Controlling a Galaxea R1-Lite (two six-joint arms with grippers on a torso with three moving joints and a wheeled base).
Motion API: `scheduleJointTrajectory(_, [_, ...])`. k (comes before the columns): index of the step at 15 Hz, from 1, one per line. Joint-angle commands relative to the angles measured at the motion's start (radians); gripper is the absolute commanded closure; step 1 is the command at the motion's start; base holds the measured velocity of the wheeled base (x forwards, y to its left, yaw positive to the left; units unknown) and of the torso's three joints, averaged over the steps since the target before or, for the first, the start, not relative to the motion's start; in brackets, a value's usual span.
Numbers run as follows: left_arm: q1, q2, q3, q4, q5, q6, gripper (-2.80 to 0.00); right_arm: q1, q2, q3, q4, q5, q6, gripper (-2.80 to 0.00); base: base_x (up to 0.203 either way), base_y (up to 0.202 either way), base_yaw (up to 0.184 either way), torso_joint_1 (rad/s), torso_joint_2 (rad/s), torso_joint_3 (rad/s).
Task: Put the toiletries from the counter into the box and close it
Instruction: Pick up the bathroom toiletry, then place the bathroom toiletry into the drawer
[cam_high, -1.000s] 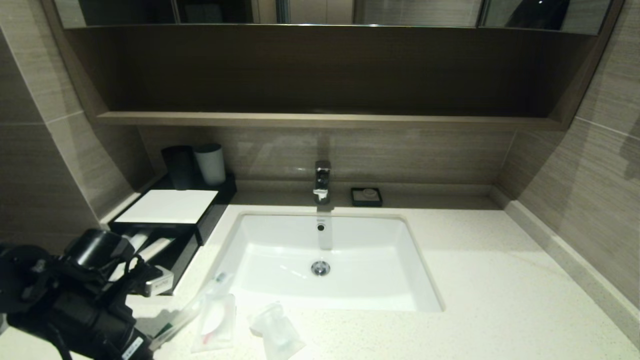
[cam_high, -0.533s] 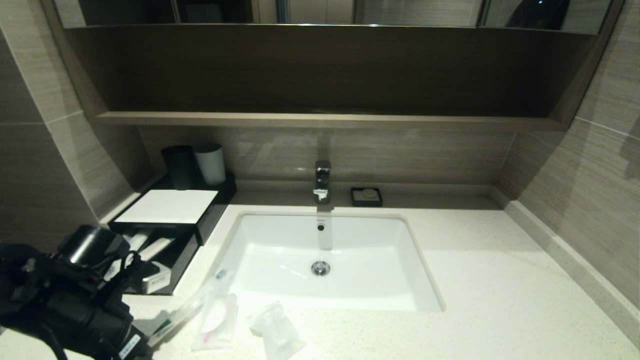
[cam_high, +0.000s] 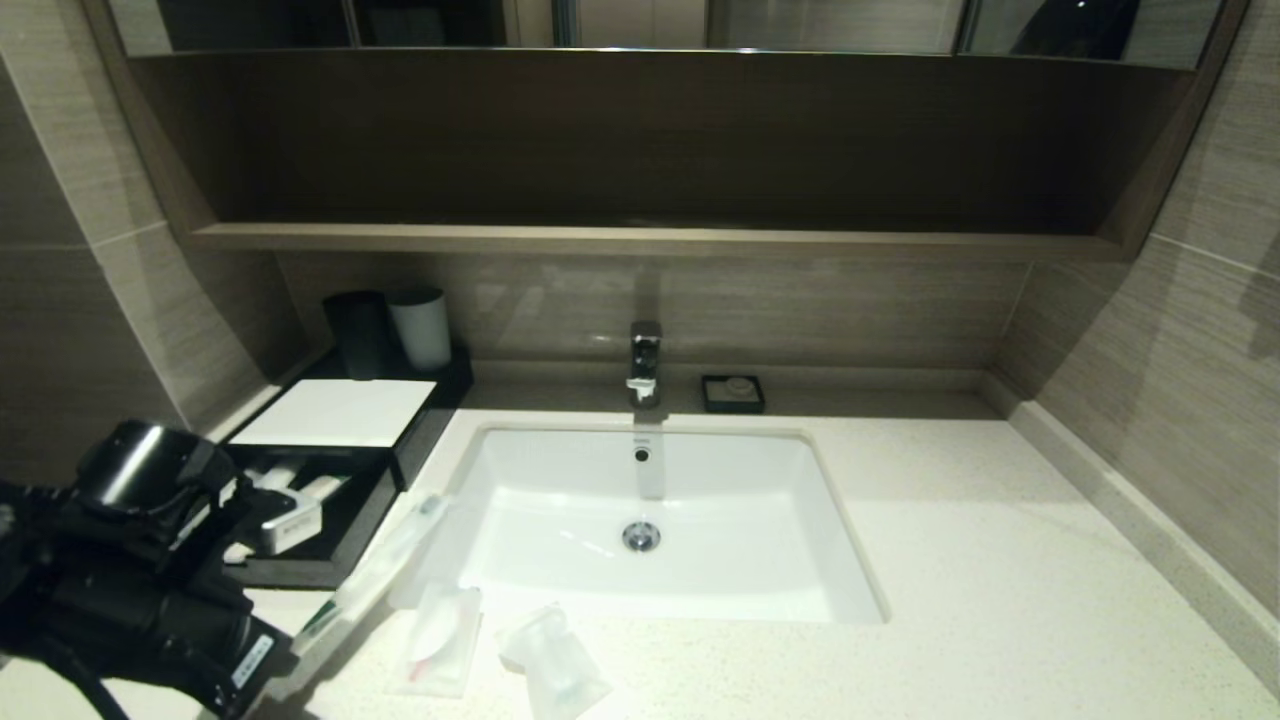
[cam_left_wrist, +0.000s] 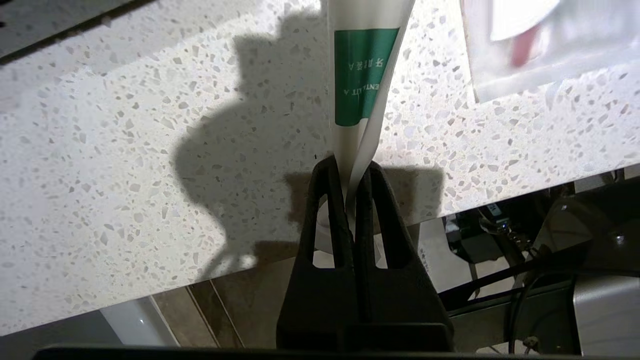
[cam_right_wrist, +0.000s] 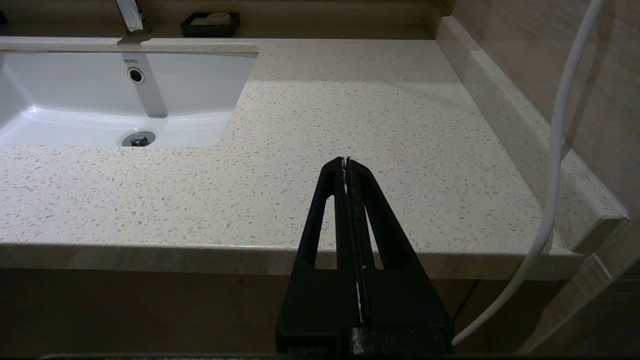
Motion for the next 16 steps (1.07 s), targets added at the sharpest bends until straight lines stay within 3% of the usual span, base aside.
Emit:
scheduleJointTrajectory(1, [0.0, -0.042, -0.015, 0.001, -0.001, -0.049, 0.0, 0.0, 0.0, 0.002, 0.0, 0.0, -0.001, 0.0, 0.0, 0.0, 0.0, 0.0, 0.0, 0.0])
scheduleJointTrajectory(6, [0.005, -0.107, -0.074, 0.016, 0.006, -0.249, 0.0, 0.0, 0.0, 0.002, 0.0, 0.0, -0.001, 0.0, 0.0, 0.0, 0.0, 0.0, 0.0, 0.0])
scheduleJointTrajectory(9, [0.063, -0.109, -0.19, 0.103, 0.021, -0.263, 0.0, 0.0, 0.0, 0.002, 0.0, 0.0, -0.001, 0.0, 0.0, 0.0, 0.0, 0.0, 0.0, 0.0])
scheduleJointTrajectory(12, [0.124, -0.093, -0.363, 0.294, 0.033, -0.265, 0.0, 0.0, 0.0, 0.002, 0.0, 0.0, -0.001, 0.0, 0.0, 0.0, 0.0, 0.0, 0.0, 0.0])
scheduleJointTrajectory(16, [0.191, -0.018, -0.506, 0.444, 0.155, -0.258, 0.0, 0.0, 0.0, 0.002, 0.0, 0.0, 0.0, 0.0, 0.0, 0.0, 0.0, 0.0, 0.0, 0.0])
